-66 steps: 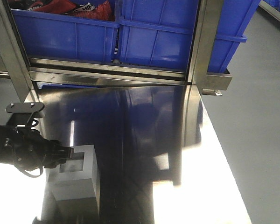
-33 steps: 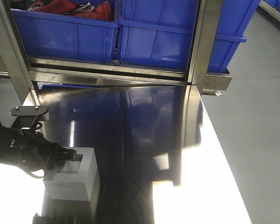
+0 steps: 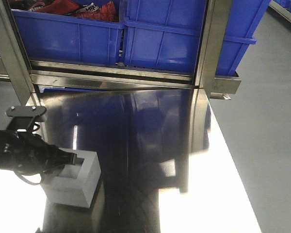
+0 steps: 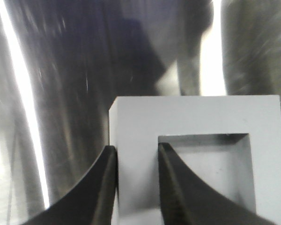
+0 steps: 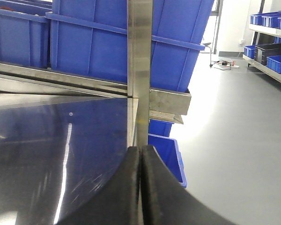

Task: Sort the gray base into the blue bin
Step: 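Close the left gripper on the gray block's rim, then lift the gray block off the table with the left gripper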

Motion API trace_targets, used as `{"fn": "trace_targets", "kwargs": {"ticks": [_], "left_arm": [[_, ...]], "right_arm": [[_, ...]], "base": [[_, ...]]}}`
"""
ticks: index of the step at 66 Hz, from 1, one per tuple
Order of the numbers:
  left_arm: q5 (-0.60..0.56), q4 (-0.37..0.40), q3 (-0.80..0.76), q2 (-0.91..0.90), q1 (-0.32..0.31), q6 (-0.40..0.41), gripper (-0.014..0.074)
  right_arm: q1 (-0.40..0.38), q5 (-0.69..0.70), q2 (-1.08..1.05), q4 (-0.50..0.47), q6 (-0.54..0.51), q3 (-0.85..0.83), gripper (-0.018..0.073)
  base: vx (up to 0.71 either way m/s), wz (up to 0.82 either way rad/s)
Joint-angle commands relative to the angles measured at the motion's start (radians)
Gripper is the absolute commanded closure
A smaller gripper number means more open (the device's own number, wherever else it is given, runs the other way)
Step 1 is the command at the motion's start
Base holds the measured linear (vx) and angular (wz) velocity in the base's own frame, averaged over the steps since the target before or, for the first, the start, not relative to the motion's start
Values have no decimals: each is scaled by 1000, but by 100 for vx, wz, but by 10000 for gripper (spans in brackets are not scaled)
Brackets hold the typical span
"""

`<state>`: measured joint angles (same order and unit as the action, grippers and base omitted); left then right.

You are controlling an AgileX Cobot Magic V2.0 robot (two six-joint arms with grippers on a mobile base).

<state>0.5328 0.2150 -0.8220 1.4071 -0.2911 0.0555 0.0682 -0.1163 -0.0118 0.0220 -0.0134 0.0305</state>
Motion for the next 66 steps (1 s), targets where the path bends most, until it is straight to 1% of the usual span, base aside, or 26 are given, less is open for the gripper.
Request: {"fn": "trace_targets", "kwargs": {"ticks": [1,6,8,14,22,29,38,41,56,61,66], "left_arm": [[-87,15,-29,-91,-5,-6,602],[-115,10,-29,-138,-22,-35,602],[-129,7,-29,-158,-35,-55,602],[-171,7,-29,-223,-81,-81,602],[-227,5,-29,-305,-144,-81,602],[-274,-13,-29,-365,-182,-86,602],[-330,-51,-1,-434,-191,-91,602],[-379,-54,30,-476,-191,-91,602],[-635,-50,281,-676,-191,-96,602],[-658,-46,342,-758,-191,-96,602],[-634,-46,385,-839,-191,-96,602]], "right_arm": [[-5,78,-11,11,-5,14,568],[-5,78,-11,11,-5,14,568],[-5,78,-11,11,-5,14,568],[-5,78,-11,11,-5,14,568],[-6,78,-11,11,-5,14,568],[-6,78,-12,11,-5,14,568],[-6,78,-12,11,-5,14,568],[-6,78,-12,11,-5,14,568],[-6,78,-12,11,-5,14,568],[-6,78,-12,11,-5,14,568],[-6,78,-12,11,-5,14,568]], "base": [[0,0],[0,0],[0,0],[0,0],[0,0],[0,0],[0,0],[0,0],[0,0],[0,0],[0,0]]}}
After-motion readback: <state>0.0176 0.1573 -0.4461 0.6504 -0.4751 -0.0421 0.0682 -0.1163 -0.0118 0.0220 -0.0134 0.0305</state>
